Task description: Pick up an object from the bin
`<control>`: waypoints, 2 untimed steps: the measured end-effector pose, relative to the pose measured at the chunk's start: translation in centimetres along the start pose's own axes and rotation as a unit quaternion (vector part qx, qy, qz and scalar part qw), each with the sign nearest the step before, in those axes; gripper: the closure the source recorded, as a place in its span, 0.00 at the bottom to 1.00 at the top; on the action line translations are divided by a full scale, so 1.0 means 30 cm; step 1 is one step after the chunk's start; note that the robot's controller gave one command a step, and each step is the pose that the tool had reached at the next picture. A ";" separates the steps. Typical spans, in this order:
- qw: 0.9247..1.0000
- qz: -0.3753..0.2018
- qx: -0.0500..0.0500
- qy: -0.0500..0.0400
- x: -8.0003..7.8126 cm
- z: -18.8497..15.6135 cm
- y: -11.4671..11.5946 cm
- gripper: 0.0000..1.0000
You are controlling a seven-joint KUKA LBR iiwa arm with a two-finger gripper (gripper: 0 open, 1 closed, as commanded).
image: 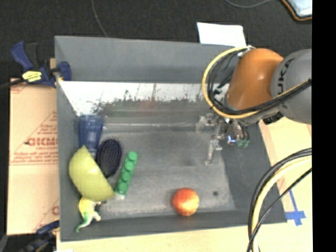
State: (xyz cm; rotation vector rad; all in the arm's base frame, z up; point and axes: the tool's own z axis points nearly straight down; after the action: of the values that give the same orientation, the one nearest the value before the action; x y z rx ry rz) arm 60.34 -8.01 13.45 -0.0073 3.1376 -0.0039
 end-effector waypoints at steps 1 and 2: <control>1.000 0.000 0.000 0.000 0.000 0.000 0.000 0.00; 0.997 -0.080 0.000 0.000 0.006 0.150 -0.084 0.00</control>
Offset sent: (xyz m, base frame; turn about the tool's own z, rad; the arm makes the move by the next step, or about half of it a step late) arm -0.0015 -0.0235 -0.0441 -0.1643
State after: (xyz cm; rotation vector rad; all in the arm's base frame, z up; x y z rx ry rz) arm 60.20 -10.53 8.95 -0.2587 3.1274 -0.0046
